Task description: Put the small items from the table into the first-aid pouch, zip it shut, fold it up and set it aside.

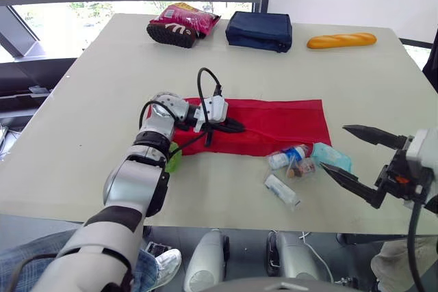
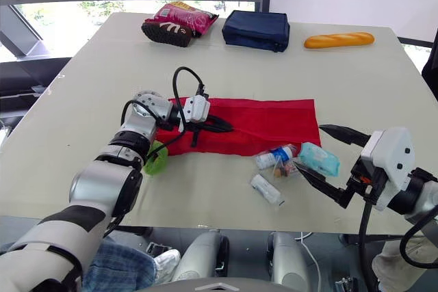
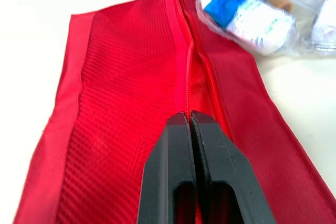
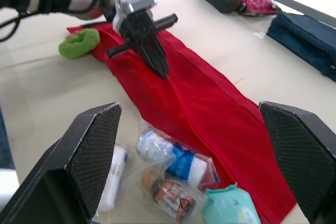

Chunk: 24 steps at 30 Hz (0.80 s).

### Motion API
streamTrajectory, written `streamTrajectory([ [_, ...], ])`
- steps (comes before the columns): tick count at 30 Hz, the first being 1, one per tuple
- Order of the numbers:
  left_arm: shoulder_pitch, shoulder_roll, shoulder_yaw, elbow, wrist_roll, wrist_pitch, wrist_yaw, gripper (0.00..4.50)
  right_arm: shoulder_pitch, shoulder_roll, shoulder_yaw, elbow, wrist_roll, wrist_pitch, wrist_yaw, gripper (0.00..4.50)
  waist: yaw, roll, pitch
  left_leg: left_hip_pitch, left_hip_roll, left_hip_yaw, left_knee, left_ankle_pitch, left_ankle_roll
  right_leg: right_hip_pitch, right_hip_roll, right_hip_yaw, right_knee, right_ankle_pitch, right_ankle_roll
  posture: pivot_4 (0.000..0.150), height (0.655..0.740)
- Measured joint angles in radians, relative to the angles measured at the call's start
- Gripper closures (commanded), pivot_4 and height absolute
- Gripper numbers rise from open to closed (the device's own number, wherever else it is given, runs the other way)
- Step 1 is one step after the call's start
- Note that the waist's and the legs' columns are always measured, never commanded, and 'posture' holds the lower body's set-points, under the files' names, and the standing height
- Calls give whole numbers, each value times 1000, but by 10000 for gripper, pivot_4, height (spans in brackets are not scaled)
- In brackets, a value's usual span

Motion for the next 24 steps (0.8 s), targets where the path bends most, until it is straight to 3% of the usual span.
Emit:
streamTrajectory([
  [5, 0, -12, 0, 5, 9, -19, 20, 44794, 44, 6, 45, -30, -41, 11, -31, 0, 0, 0, 0, 0, 0, 0, 0, 0, 0, 0, 0, 0, 0, 0, 0, 1500, 7164],
  [13, -2, -12, 1, 6, 21, -17, 24, 44794, 125, 7, 250, -45, -193, 19, -34, 0, 0, 0, 0, 0, 0, -2, 1, 0, 0, 0, 0, 0, 0, -1, 1, 1500, 7164],
  [20, -3, -22, 28, 6, 6, 111, 0, 44794, -19, 8, 486, 13, -311, 65, -51, 0, -1, -1, 0, 0, 0, -4, 2, 0, 0, 0, 0, -1, 0, -1, 1, 1500, 7164],
  [24, -5, -24, 30, 4, -1, 171, -19, 44794, -73, 15, 538, 50, -348, 79, -55, 0, -1, -1, 0, -1, 0, -4, 2, 0, 0, 0, 0, -1, 0, -1, 1, 1500, 7164],
])
